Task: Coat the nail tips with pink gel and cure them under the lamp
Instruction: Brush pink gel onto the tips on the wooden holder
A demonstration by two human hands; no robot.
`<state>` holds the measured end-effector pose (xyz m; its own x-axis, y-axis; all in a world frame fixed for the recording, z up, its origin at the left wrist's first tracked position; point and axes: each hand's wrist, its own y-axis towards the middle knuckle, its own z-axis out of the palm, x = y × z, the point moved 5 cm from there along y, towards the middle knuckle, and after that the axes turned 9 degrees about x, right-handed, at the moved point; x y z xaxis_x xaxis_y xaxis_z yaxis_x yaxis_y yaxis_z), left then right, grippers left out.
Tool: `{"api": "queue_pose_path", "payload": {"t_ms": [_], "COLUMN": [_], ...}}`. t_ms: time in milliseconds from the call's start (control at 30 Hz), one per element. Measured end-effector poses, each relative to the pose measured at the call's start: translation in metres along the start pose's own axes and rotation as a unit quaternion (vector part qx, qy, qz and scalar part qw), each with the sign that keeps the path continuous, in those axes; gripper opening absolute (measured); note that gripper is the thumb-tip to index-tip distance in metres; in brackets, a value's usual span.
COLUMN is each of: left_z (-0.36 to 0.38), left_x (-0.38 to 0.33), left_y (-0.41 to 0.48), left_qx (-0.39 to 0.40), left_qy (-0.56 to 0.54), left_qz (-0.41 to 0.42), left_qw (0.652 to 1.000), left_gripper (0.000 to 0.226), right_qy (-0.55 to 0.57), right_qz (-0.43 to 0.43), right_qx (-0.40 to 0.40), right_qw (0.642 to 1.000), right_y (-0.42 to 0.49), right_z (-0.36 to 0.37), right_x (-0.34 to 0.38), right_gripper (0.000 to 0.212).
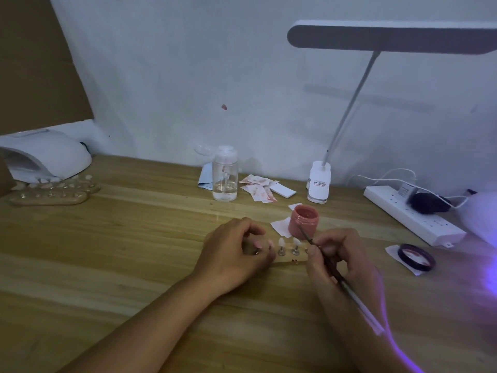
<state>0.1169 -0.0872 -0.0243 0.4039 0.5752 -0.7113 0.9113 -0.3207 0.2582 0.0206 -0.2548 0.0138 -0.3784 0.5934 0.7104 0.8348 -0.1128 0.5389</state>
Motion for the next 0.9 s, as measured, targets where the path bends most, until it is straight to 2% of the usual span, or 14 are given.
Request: {"api": "queue_pose_path", "payload": {"t_ms": [67, 133, 267, 433, 633, 767, 900], "left_z": [-0.004, -0.007, -0.009, -0.011, -0.009, -0.008, -0.007], "left_x": [0.001, 0.003, 0.004, -0.001, 0.003, 0.006, 0.008], "left_y": [-0.001, -0.001, -0.004, -0.007, -0.005, -0.002, -0.003], "left_qx": [0.018, 0.051, 0.062, 0.035, 0.039, 0.045, 0.052], "left_qy": [0.098, 0.152, 0.092, 0.069, 0.056, 0.039, 0.033], "left_qz": [-0.016, -0.026, 0.004, 0.043, 0.039, 0.022, 0.023], "left_qw": [0.995, 0.987, 0.994, 0.996, 0.997, 0.998, 0.998], "left_gripper": [0.055, 0.054, 0.04, 0.038, 0.042, 0.053, 0.051], "right_qy": [0.003, 0.021, 0.093, 0.156, 0.052, -0.007, -0.058], "right_qz": [-0.007, -0.014, -0.015, 0.063, 0.154, 0.189, 0.199], "right_qx": [-0.009, -0.02, -0.036, -0.052, -0.018, 0.007, 0.032], "right_qw": [1.0, 0.999, 0.995, 0.984, 0.987, 0.982, 0.978], "right_y": [0.0, 0.002, 0.006, 0.027, 0.064, 0.075, 0.084], "right_z": [-0.004, -0.008, -0.013, -0.025, -0.031, -0.025, -0.019], "right_x": [-0.002, -0.004, -0.011, -0.021, -0.046, -0.059, -0.061], "right_gripper": [0.028, 0.029, 0.029, 0.016, 0.003, 0.006, 0.013]}}
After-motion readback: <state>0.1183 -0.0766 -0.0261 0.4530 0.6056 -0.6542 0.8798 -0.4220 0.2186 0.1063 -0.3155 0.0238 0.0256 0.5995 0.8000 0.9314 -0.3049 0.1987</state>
